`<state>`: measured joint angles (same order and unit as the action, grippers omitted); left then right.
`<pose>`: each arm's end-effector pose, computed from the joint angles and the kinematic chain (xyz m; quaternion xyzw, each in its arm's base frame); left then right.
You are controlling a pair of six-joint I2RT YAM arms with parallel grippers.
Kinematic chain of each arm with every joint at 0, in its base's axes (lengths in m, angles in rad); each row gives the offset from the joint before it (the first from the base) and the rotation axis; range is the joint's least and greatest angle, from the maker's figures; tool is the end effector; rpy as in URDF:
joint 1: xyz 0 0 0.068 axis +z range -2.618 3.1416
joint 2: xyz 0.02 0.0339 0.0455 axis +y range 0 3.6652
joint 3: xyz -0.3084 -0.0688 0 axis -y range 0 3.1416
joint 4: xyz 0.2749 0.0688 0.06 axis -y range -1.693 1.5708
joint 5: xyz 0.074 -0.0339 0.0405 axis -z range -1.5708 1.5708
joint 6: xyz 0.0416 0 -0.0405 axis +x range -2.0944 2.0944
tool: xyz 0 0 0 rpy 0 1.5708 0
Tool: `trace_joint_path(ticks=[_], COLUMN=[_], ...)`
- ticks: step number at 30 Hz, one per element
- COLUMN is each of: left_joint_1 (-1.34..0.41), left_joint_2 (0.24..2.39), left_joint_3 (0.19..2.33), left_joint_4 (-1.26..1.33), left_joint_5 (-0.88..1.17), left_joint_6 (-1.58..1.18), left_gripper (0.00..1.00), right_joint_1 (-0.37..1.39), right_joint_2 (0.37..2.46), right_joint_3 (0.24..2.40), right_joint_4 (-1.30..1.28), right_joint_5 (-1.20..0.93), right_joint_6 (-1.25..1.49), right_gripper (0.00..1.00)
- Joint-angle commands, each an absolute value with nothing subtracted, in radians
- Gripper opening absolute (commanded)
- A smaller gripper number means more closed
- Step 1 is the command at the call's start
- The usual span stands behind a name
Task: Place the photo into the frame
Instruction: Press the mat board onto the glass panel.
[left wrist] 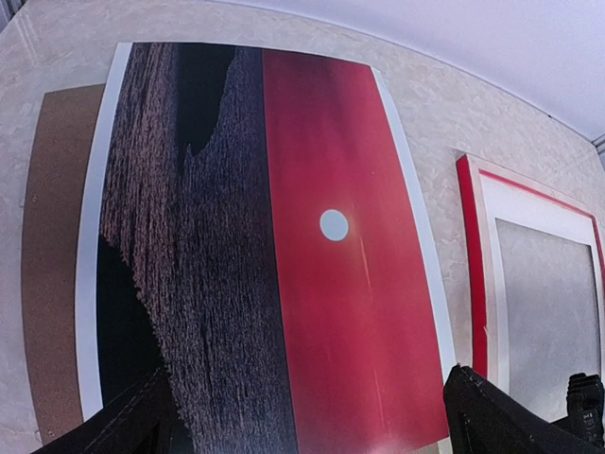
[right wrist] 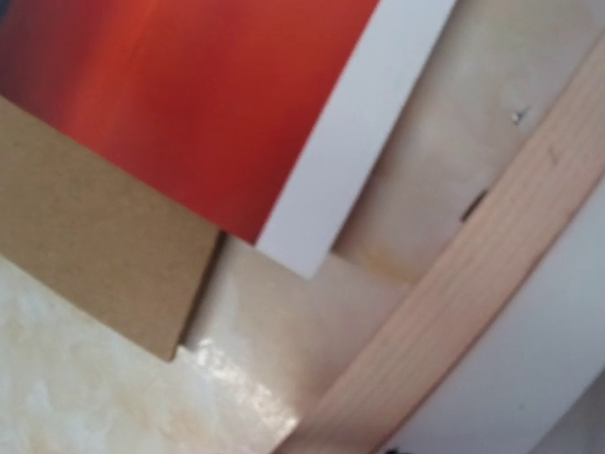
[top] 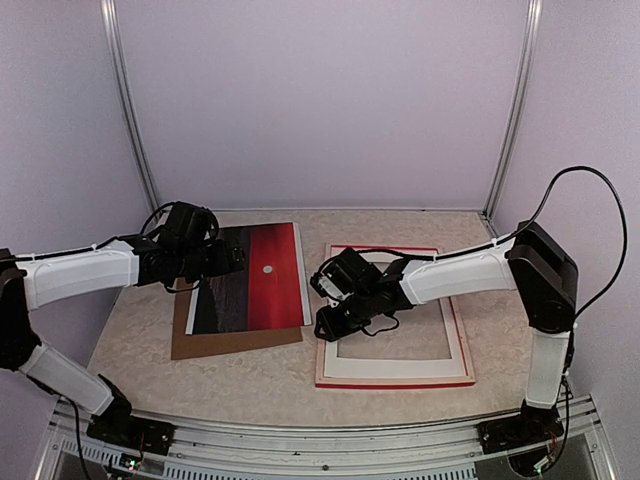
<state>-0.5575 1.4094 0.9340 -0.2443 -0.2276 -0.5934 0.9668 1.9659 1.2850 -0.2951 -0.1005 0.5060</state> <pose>0.2837 -0.1658 0.2699 -0.0631 0.9039 -0.1364 0.4004 0.2548 0.3766 0.1761 -0.2324 0.9263 0.2321 0.1846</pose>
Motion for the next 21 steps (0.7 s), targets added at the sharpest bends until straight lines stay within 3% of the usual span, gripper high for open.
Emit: trace_joint_path(ticks=[1, 21], left_joint_1=[-0.552, -0.502], left_joint_2=[1.400, 1.408], left_joint_3=[0.924, 0.914], left_joint_4=[-0.227, -0.232], left_joint_5=[-0.214, -0.237], left_joint_6=[-0.588, -0.561], left_gripper=[0.99, 0.99], right_joint_1=[0.976, 1.005], right_joint_2=[1.977, 1.992], right_joint_3=[1.273, 1.243], right_joint_4=[-0.308, -0.361], right_joint_5=[-0.100, -0.078], right_joint_6=[0.531, 0.631], right_gripper=[0.40, 0.50])
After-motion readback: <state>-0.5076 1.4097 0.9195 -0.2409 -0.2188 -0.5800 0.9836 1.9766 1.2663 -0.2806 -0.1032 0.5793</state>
